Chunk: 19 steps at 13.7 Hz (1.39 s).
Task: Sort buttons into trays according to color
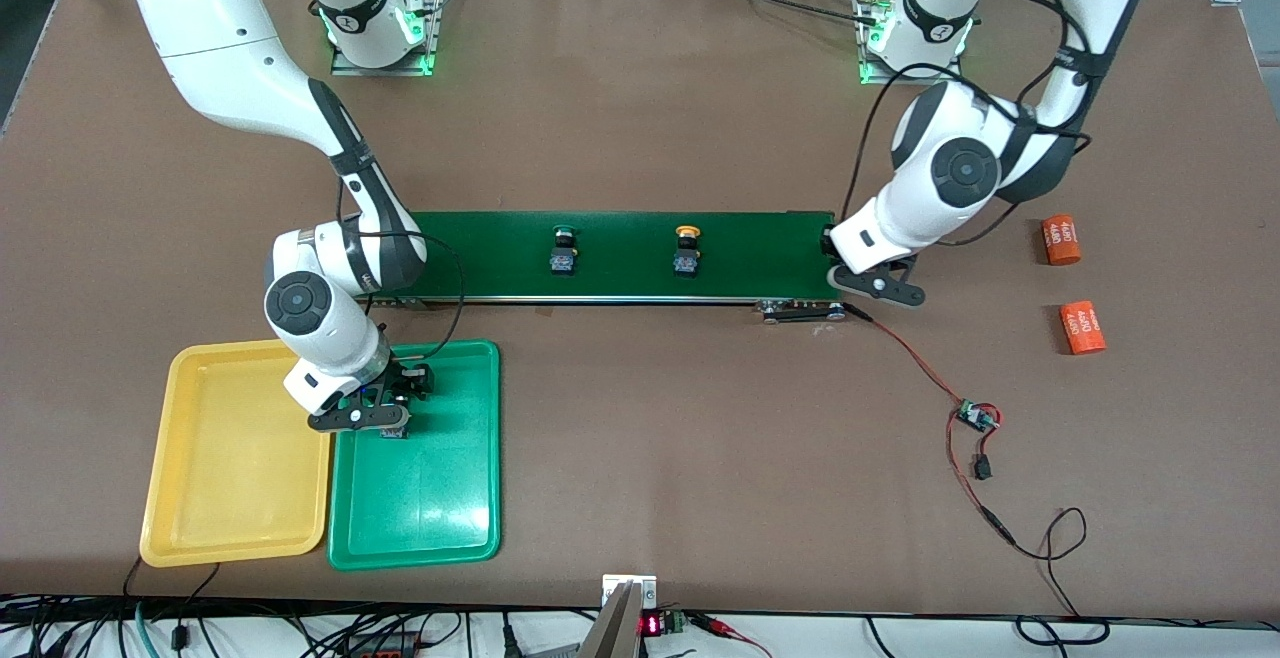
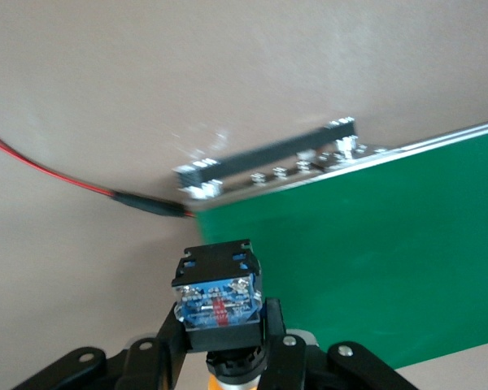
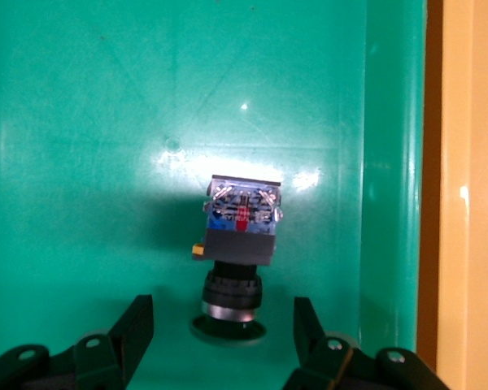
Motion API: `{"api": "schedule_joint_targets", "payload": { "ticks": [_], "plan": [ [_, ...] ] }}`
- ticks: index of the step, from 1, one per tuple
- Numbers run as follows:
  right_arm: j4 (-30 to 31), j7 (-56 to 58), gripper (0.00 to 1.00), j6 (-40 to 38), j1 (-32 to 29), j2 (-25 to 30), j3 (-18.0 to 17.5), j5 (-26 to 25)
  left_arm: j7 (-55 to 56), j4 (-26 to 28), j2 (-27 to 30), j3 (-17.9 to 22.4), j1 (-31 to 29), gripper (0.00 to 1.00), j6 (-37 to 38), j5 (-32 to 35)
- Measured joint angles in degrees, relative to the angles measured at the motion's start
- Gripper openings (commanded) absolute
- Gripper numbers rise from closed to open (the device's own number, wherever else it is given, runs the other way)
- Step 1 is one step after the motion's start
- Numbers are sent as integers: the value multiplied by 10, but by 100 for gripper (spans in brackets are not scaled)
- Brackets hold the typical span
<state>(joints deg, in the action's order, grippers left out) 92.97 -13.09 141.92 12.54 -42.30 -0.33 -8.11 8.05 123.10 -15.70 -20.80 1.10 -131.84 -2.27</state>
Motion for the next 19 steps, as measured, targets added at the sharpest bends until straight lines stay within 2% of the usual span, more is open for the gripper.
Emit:
{"api": "schedule_joint_targets", "payload": {
  "ticks": [2, 3, 4, 7, 8, 9, 10, 15, 17, 19],
  "plan": [
    [-8, -18, 83, -46, 8, 15, -5, 1, 28, -2, -18, -1, 15, 0, -18, -13],
    [-11, -36, 94, -78, 16, 29, -8, 1, 44, -3, -26, -2, 20, 0, -23, -14],
    [-12, -53, 100, -109, 27, 45, -10, 1, 58, -4, -32, -2, 25, 0, -26, -14],
    [12, -107, 100, -145, 63, 90, -16, 1, 90, -8, -37, -2, 41, 1, -27, -14],
    [27, -128, 100, -147, 70, 102, -19, 1, 94, -9, -37, -3, 45, 8, -27, -14],
    [42, -147, 100, -148, 74, 112, -25, 1, 95, -9, -37, -3, 49, 48, -27, -14],
    [57, -164, 100, -148, 74, 122, -35, 1, 95, -9, -37, -3, 52, 99, -27, -14],
    [106, -270, 100, -148, 79, 147, -96, 1, 94, -46, -28, 0, 47, 100, -41, -14],
    [112, -292, 100, -147, 80, 148, -112, 1, 87, -54, -10, 5, 16, 100, -39, -14],
    [112, -295, 100, -147, 80, 148, -116, 1, 46, -54, 3, 7, -41, 100, -21, -14]
  ]
}}
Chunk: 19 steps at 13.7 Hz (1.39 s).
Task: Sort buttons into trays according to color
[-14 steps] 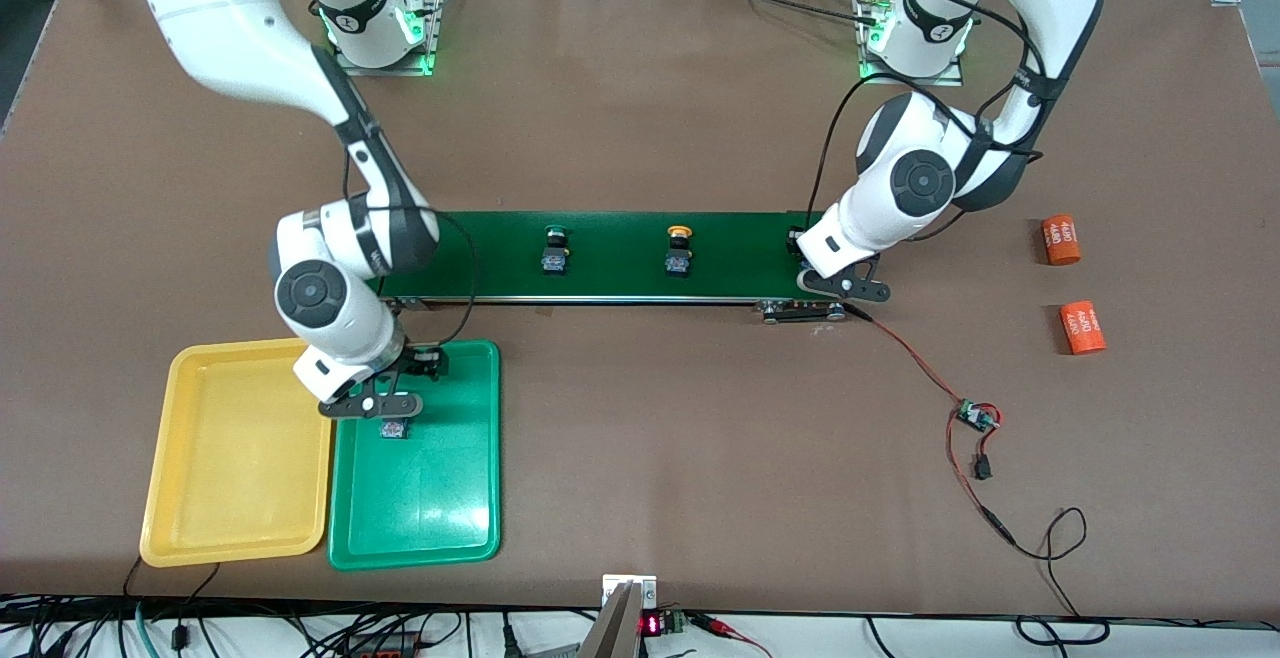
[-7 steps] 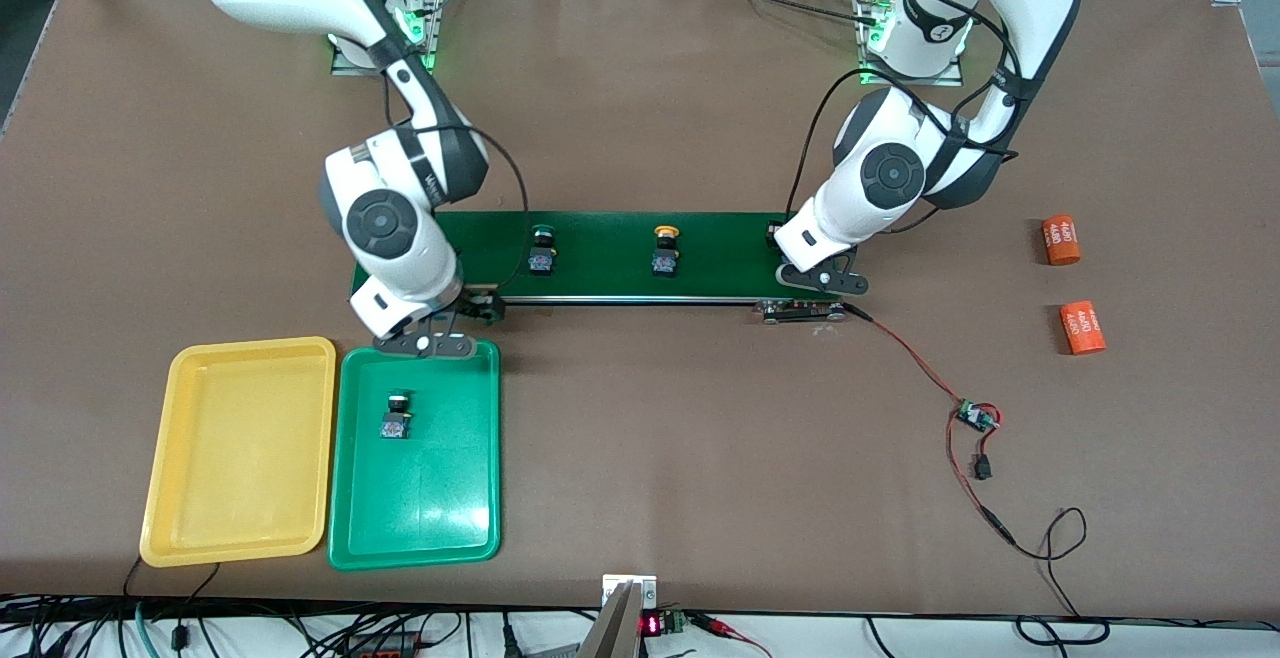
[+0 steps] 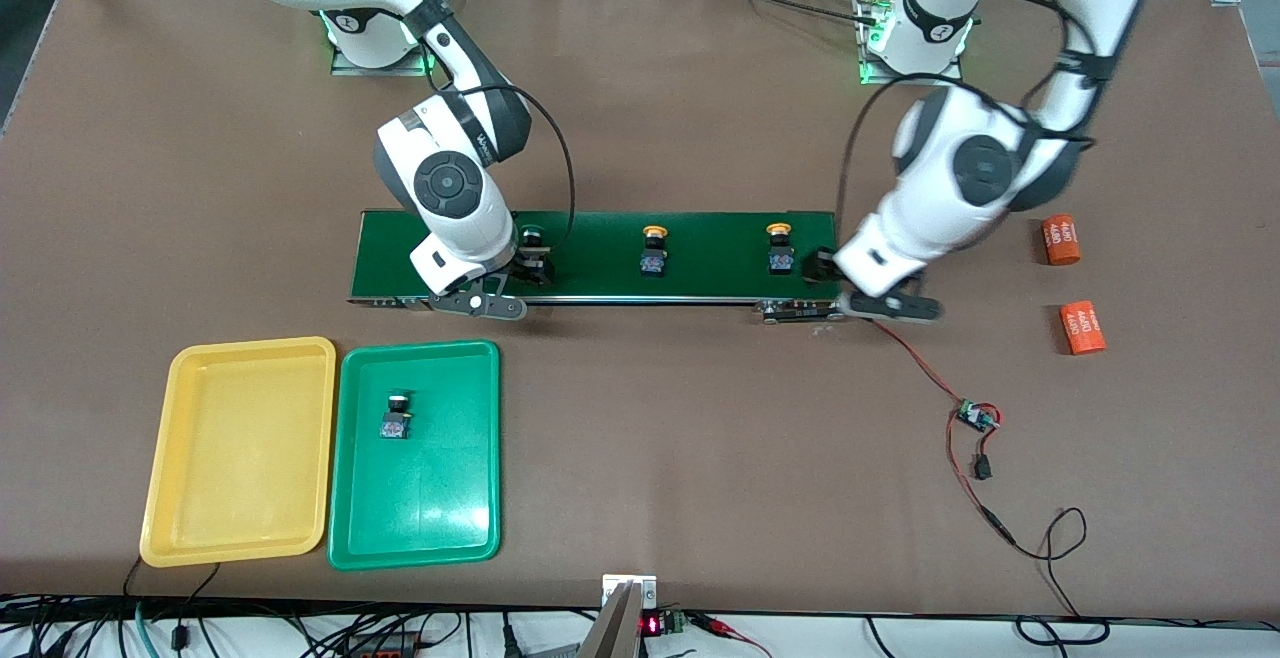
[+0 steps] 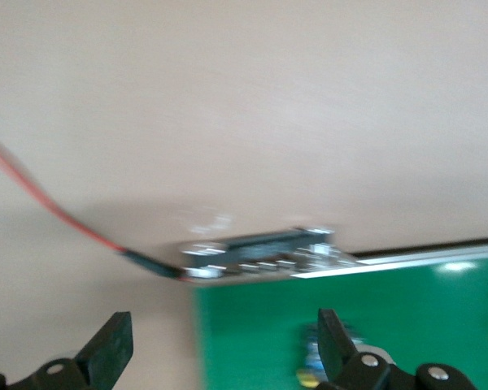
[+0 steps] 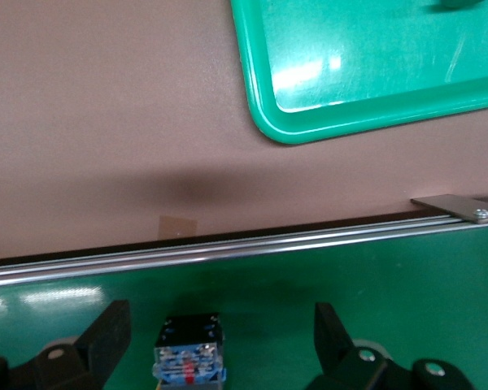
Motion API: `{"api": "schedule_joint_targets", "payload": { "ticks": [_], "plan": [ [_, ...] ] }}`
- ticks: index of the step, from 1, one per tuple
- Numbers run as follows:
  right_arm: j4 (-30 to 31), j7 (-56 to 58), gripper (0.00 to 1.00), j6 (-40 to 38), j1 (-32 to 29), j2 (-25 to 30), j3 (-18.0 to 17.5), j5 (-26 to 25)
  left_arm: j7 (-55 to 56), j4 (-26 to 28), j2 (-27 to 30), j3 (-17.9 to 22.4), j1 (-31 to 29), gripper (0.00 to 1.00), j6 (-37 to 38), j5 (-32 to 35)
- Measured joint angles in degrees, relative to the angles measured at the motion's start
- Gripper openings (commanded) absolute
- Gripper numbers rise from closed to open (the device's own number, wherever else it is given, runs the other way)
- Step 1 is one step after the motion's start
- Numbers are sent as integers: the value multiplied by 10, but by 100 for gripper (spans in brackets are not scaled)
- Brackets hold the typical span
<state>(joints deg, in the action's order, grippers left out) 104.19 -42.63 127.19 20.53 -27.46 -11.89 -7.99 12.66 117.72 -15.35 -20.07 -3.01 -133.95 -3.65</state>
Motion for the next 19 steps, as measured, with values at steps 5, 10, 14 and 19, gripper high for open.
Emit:
{"api": "schedule_joint_targets", "payload": {
  "ticks": [5, 10, 14, 19],
  "plan": [
    [17, 0, 95, -1, 0, 0, -3, 0, -87, 33, -11, 28, -167, 100, 34, 4],
    [36, 0, 28, -19, 0, 1, -13, 0, -152, 40, -18, 48, -292, 100, 84, 41],
    [36, 2, 13, -36, -3, 5, -13, 0, -153, 50, -29, 68, -324, 100, 93, 136],
    [14, 56, 14, -54, -18, 44, -11, -1, -153, 69, -50, 66, -325, 100, 87, 195]
  ]
}}
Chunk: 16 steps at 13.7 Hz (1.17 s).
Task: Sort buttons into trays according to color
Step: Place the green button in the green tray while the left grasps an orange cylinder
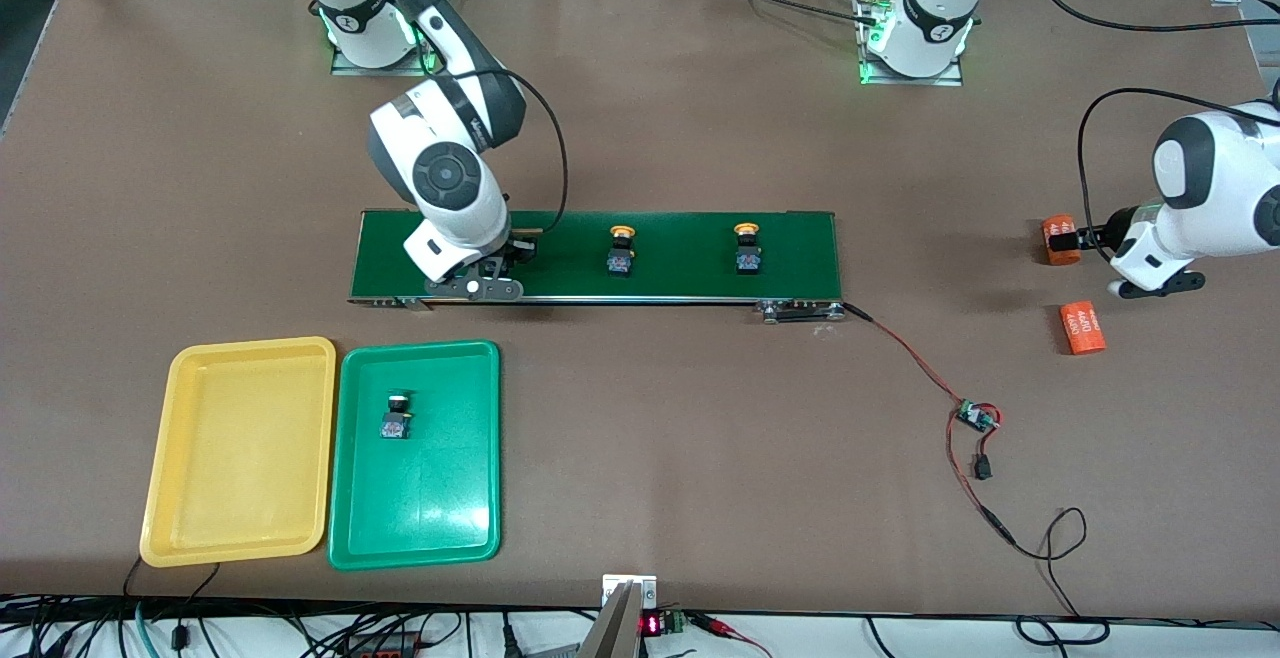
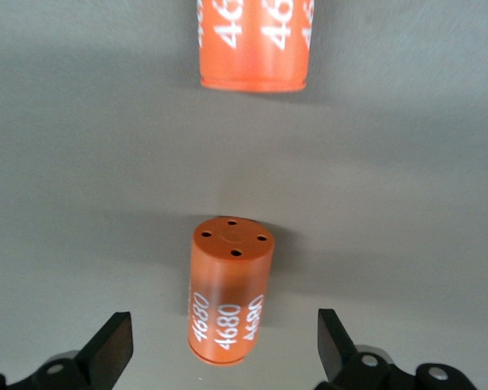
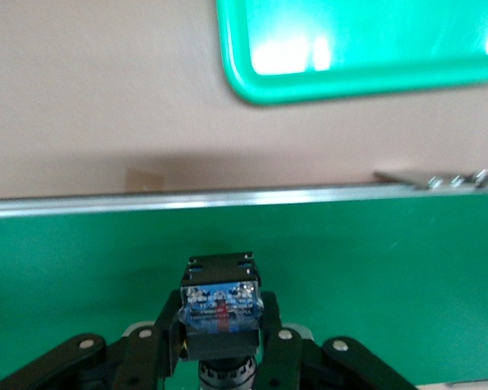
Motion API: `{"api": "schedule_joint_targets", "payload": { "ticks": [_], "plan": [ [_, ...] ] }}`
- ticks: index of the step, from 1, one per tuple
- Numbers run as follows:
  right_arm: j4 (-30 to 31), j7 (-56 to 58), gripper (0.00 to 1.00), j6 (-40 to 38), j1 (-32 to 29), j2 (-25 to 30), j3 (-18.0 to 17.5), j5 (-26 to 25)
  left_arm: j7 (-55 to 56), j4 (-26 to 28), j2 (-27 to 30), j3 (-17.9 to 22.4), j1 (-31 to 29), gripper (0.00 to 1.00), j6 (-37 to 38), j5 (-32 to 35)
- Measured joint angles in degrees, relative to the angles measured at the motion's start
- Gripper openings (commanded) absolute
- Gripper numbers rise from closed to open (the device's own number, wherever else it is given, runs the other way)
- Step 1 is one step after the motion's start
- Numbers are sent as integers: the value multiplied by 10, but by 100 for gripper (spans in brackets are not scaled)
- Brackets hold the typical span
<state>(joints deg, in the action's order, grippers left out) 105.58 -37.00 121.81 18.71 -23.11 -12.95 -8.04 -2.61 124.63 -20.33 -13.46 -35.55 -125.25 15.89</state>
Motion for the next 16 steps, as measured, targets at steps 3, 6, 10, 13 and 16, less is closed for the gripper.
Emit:
{"api": "schedule_joint_targets", "payload": {
  "ticks": [3, 6, 10, 13, 16],
  "plan": [
    [-46, 24, 14, -4, -12, 5, 4, -7, 0, 0, -17, 0, 0, 100, -18, 19],
    [-86, 58, 14, -1, -26, -24, 21, -22, 0, 0, -28, 0, 0, 93, -20, 20],
    [-119, 101, 14, 83, -34, -104, 68, -23, -3, 2, -36, 0, 0, 61, -20, 20],
    [-130, 117, 14, 160, -36, -168, 89, -24, -26, 2, -36, 2, 0, 33, -20, 20],
    [-140, 124, 15, 192, -36, -199, 95, -28, -71, 1, -35, 9, 0, 21, -22, 20]
  ]
}}
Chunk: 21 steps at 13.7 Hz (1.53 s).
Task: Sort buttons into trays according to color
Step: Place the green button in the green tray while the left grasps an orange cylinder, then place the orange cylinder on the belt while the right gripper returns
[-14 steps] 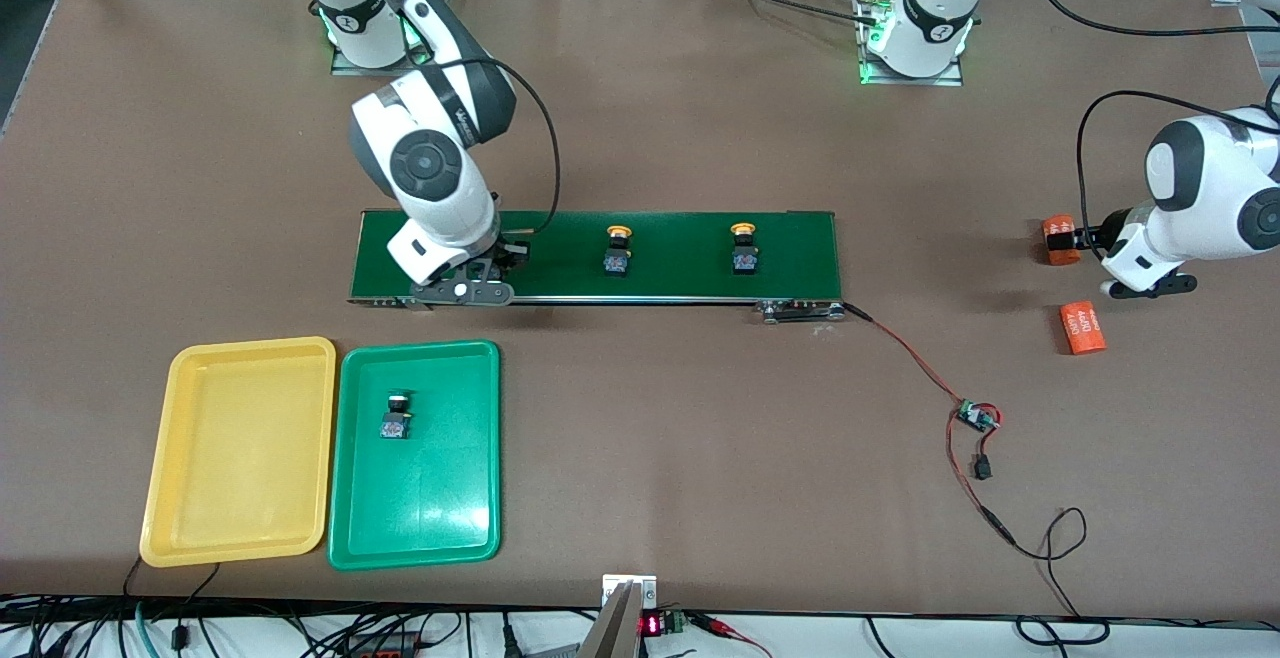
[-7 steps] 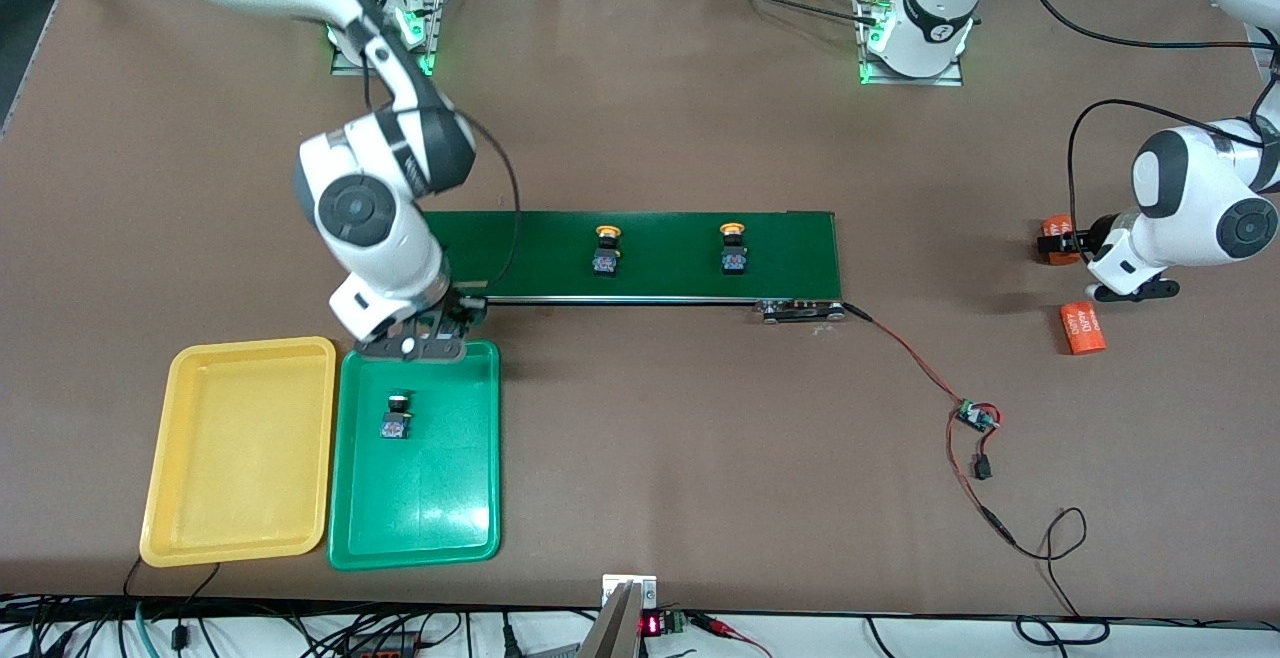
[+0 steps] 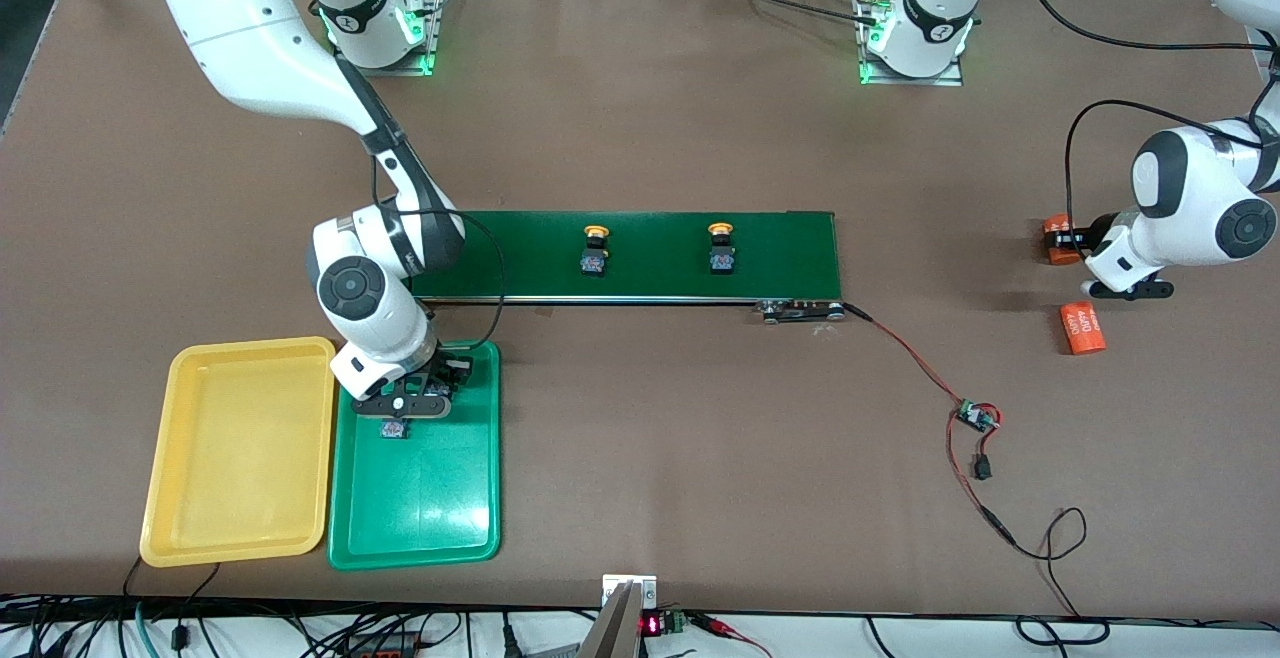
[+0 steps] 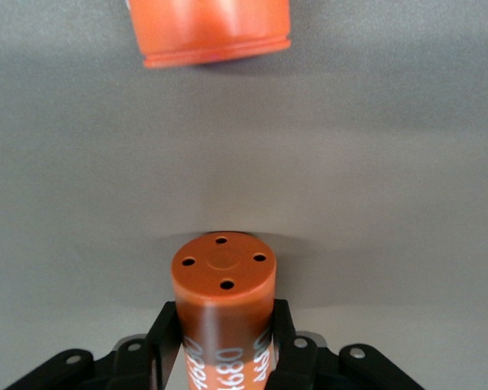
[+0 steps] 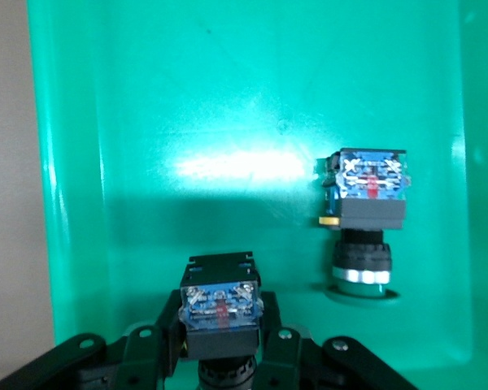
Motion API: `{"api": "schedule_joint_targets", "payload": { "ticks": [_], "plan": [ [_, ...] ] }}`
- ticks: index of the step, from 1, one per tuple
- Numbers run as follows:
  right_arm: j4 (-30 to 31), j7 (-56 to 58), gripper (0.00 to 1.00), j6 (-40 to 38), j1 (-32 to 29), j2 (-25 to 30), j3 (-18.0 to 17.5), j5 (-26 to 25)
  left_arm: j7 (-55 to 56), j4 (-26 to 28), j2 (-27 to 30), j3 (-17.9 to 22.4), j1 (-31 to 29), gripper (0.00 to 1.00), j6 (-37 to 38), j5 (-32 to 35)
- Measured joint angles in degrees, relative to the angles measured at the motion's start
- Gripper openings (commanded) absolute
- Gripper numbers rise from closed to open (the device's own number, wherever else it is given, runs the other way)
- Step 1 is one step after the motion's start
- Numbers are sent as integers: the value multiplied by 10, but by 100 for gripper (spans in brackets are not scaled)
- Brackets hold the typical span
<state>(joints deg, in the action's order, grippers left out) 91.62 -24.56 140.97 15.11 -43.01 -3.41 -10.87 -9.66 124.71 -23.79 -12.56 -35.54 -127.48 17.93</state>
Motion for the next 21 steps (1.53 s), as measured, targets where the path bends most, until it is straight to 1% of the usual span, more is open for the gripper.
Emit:
{"api": "schedule_joint_targets", "payload": {
  "ticks": [1, 4, 6, 8, 9, 10, 11, 12, 13, 14, 16, 17, 21],
  "plan": [
    [-2, 0, 16, 2, 0, -3, 1, -4, -9, -1, 1, 1, 0, 21, -2, 0],
    [-3, 0, 30, 2, 0, -3, 1, -7, -19, -8, 18, 0, 26, 18, -6, 0],
    [-3, 0, 31, 2, 0, -3, 2, -7, -19, -12, 50, -2, 68, 18, -5, 0],
    [-3, 1, 31, 2, 0, -3, 2, -7, -19, -18, 83, -7, 118, 16, -5, 0],
    [-3, 1, 43, 2, 0, -3, 2, -7, -20, -22, 95, -14, 141, 15, -4, 0],
    [-3, 1, 61, 2, 0, -3, 3, -7, -21, -26, 105, -29, 159, 12, -4, 0],
    [-3, 1, 71, 2, 0, -4, 5, -7, -26, -29, 110, -52, 170, 9, -5, 0],
    [-3, 1, 72, 2, 0, -5, 7, -7, -35, -33, 113, -81, 176, 7, -5, 0],
    [-3, 1, 78, 2, 0, -7, 8, -7, -44, -36, 114, -109, 181, 4, -5, 0],
    [-4, 1, 78, 2, 0, -10, 9, -7, -50, -38, 115, -136, 187, 1, -5, 0],
    [-4, 1, 81, 2, 0, -11, 10, -7, -56, -39, 116, -177, 205, 0, -5, 0],
    [-4, 1, 83, 2, 0, -11, 10, -7, -58, -39, 116, -191, 217, 0, -5, 0],
    [-11, 1, 83, 2, 0, -11, 10, -7, -107, -41, 106, -226, 264, 0, -5, 0]
  ]
}}
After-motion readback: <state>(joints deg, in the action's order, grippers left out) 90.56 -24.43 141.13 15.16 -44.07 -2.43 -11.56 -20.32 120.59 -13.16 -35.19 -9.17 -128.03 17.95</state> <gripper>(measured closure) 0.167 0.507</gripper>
